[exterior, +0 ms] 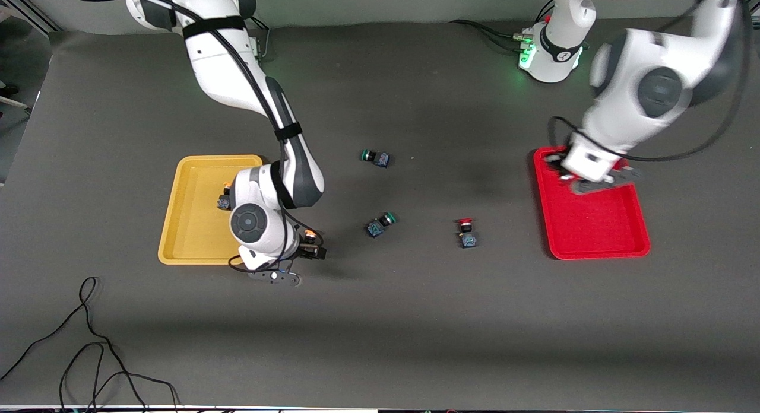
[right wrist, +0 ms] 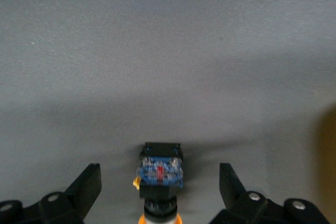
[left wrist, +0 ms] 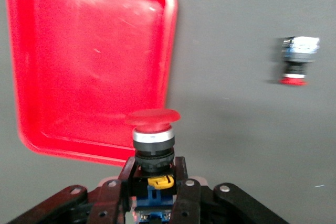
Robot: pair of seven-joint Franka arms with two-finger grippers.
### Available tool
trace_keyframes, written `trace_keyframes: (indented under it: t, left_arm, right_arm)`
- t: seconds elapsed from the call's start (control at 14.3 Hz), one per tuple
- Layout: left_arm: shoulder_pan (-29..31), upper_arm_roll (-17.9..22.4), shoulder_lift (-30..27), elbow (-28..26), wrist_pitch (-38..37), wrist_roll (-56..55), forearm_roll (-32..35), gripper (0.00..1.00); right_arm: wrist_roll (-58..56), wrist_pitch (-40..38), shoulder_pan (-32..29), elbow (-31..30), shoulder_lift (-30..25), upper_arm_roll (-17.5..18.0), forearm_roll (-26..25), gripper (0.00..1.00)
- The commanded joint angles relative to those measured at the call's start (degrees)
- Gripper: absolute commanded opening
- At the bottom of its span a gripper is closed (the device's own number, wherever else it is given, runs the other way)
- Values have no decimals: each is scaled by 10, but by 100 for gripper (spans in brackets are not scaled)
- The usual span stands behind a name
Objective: Place red and yellow buttons in trays
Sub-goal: 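Grasp another orange button with the right gripper while the left gripper releases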
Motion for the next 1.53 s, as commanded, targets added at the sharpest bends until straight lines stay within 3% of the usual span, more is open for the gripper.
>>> trace_keyframes:
  t: [0.0, 0.14, 0.28, 0.35, 0.49, 0.7, 0.77, 0.84, 0.98, 1.12, 1.19, 1.26, 1.33, 1.4, 1.47]
  left_arm:
    - [69, -9, 9, -24, 44, 119, 10, 0]
    - [72, -9, 42, -57, 135, 120, 28, 0]
    - [73, -9, 83, -101, 257, 119, 30, 0]
    - [72, -9, 114, -115, 317, 119, 30, 0]
    - [73, -8, 163, -134, 398, 121, 32, 0]
    - [73, -4, 174, -132, 403, 126, 38, 2]
    - [73, -4, 173, -130, 401, 127, 38, 62]
    - [73, -4, 171, -125, 396, 128, 38, 99]
    - [73, -5, 144, -106, 340, 129, 38, 100]
    - [70, -7, 112, -55, 221, 133, 38, 100]
    - [67, -10, 105, -20, 161, 133, 38, 100]
    - [63, -14, 105, 14, 116, 127, 38, 100]
    - [44, -17, 107, 43, 87, 120, 35, 100]
    - [27, -17, 108, 59, 75, 115, 29, 100]
    - [7, -17, 109, 65, 77, 91, 27, 100]
  right_arm:
    - [-12, 7, 0, 18, 18, 3, 17, 88]
    - [-11, 10, 0, 16, 19, 10, 19, 67]
    - [-11, 8, -1, 14, 21, 13, 35, 25]
    - [-11, 5, -1, 14, 19, 13, 37, 11]
    - [-7, -1, -6, 13, 13, 12, 38, 0]
    - [-24, -88, -49, 11, -38, 4, 29, 0]
    - [-47, -127, -60, 6, -58, -11, 25, 0]
    - [-70, -150, -61, -4, -70, -41, 25, 0]
    - [-131, -154, -62, -34, -80, -84, 25, 0]
    - [-170, -150, -69, -65, -80, -100, 32, 0]
    - [-174, -149, -71, -75, -82, -101, 32, 2]
    - [-174, -149, -72, -85, -85, -103, 32, 18]
    - [-173, -149, -74, -90, -86, -106, 32, 69]
    - [-173, -150, -74, -91, -86, -107, 32, 100]
    - [-169, -156, -74, -91, -90, -108, 32, 100]
